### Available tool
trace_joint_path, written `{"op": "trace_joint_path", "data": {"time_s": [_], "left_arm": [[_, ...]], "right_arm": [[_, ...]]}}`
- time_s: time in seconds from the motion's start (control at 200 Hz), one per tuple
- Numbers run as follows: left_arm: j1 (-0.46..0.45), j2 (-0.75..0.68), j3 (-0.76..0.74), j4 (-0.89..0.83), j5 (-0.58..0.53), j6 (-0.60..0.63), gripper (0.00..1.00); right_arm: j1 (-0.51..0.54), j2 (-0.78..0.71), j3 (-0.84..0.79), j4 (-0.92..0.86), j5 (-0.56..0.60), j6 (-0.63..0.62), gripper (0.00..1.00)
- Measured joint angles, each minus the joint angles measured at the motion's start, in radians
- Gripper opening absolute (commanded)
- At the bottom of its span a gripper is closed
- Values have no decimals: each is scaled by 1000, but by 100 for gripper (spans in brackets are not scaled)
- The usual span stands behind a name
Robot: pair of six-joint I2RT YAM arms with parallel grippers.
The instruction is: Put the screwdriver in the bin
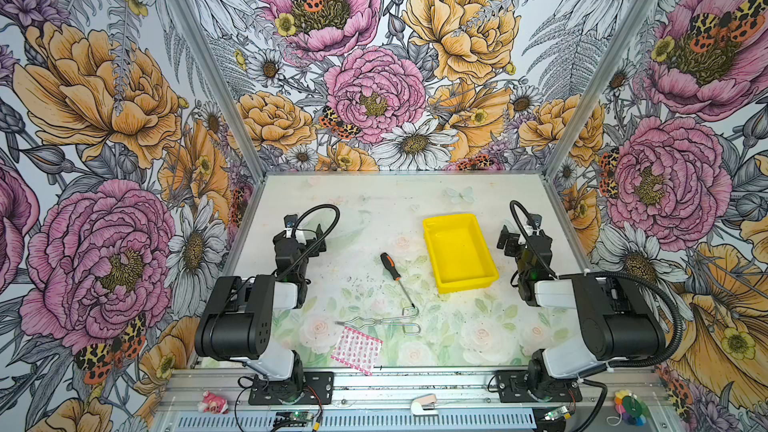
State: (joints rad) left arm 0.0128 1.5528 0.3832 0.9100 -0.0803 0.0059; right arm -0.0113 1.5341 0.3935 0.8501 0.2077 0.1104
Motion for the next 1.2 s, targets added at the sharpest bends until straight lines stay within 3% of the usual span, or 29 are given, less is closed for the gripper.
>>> {"op": "trace_joint_path", "data": {"time_s": [0.976, 1.201], "left_arm": [[0, -3, 0, -5, 0, 0, 99], [-2, -138, 34, -177, -16, -6, 99]], "right_arm": [[0, -2, 0, -5, -8, 0, 99], [18, -179, 50, -253, 6, 4, 99]]}}
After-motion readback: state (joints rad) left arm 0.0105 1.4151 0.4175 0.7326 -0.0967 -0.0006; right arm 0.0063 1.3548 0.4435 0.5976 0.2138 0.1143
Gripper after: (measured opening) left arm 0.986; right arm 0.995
